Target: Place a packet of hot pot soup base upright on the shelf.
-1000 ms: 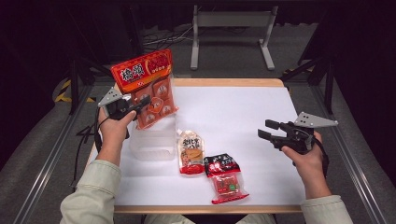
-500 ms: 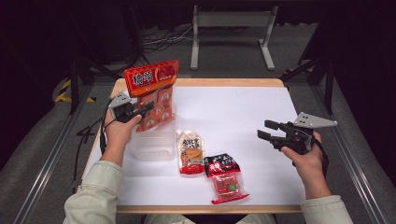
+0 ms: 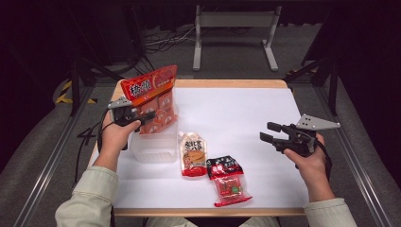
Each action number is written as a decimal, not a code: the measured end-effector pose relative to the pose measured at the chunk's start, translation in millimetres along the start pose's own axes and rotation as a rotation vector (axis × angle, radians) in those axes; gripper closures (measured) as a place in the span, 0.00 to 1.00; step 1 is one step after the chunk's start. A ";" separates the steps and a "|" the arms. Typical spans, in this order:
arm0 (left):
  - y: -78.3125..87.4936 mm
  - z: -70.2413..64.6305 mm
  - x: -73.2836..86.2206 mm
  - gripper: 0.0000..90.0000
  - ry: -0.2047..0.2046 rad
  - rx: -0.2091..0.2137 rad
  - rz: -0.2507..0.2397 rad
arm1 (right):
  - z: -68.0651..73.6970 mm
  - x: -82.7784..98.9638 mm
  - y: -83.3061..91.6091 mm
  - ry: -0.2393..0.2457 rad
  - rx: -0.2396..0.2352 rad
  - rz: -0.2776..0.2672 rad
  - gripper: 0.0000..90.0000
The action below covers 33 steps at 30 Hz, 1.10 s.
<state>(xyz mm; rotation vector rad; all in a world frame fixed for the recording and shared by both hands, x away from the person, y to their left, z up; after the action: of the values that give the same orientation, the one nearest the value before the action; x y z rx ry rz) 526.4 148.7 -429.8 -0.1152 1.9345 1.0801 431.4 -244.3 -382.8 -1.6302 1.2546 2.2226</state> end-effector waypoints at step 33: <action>40.3 8.8 -4.4 0.07 0.049 -0.181 -0.121 | -2.5 4.2 -1.2 -0.012 0.017 0.010 0.54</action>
<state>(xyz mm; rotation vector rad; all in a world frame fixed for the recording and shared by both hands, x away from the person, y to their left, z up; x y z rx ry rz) 516.3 178.5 -402.7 -0.3573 1.8448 1.1789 432.2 -246.8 -387.2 -1.6051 1.2779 2.2179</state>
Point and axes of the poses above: each handheld gripper's, and its own axes: y roughly backward along the jaws, x roughly out of its underside, z roughly to its left, the point moved 10 cm from there along -y, roughly forward along the jaws, and after that the axes turned 13 degrees about z, right-handed, at the moved point
